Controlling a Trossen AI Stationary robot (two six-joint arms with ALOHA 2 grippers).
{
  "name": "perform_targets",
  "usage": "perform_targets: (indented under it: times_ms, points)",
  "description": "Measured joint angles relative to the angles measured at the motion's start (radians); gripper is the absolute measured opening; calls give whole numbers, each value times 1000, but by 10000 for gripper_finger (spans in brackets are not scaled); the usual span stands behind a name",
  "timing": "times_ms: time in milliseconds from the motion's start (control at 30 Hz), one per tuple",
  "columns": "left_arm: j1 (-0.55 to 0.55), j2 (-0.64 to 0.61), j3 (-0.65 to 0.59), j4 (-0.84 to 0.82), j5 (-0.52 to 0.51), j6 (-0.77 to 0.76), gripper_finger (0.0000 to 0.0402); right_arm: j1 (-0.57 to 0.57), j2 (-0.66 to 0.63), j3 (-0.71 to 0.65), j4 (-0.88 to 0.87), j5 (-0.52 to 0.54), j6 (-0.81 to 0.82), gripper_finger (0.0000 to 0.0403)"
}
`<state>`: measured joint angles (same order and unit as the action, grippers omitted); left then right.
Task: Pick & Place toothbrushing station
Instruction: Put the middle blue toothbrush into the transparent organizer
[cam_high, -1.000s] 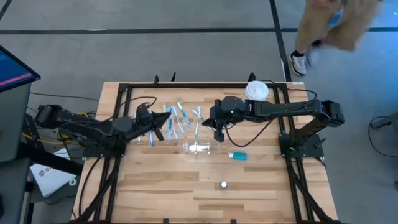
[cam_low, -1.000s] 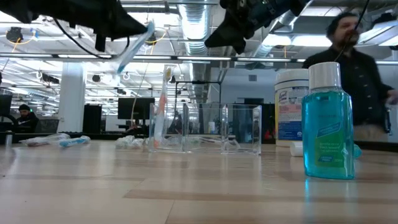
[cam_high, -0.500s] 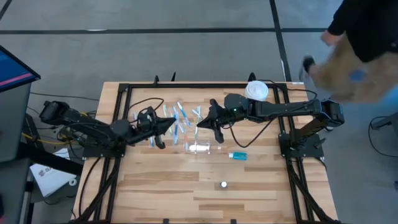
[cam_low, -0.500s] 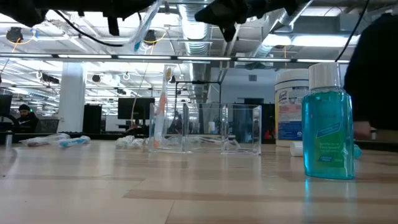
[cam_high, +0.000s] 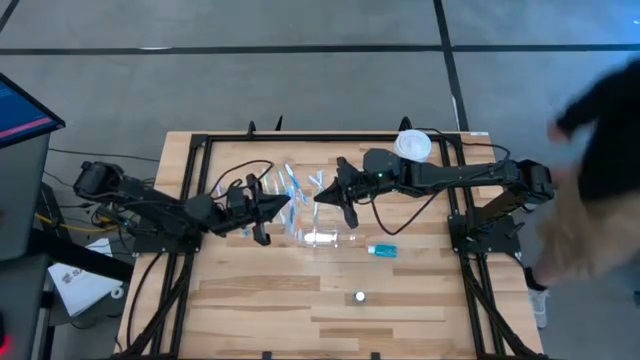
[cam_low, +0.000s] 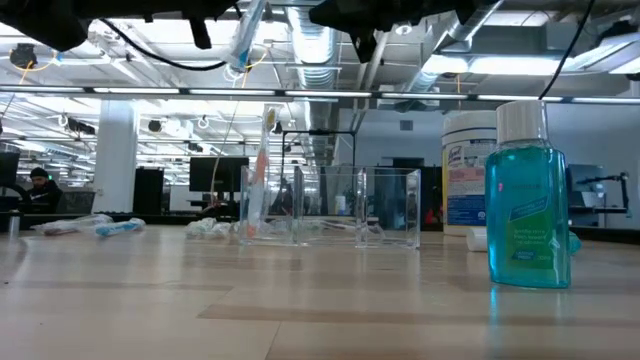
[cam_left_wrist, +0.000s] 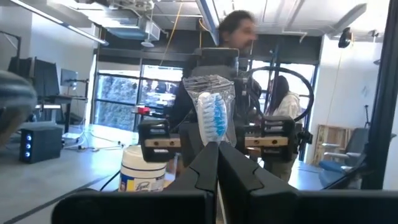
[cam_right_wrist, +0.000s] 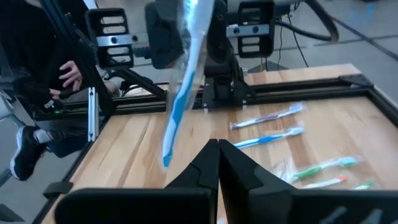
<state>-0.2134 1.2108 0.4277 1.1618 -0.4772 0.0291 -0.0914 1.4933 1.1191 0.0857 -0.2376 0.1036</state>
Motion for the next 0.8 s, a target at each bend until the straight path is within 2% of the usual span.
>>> perform_targets:
  times_ms: [133,233,333,567,800]
  points:
    - [0,51,35,-3,0,24,0,1,0,0,-5,-3,-20,0]
    - [0,77,62,-2,0,43,0,7,0,0,2,-47,-47,9]
    - [0,100,82,-6,4,52,0,24,0,0,12,-89,-56,32]
    - [0,153,120,-7,23,53,0,45,0,0,53,-79,-59,96]
    - [0,167,137,-4,38,73,0,45,0,0,58,-77,-59,122]
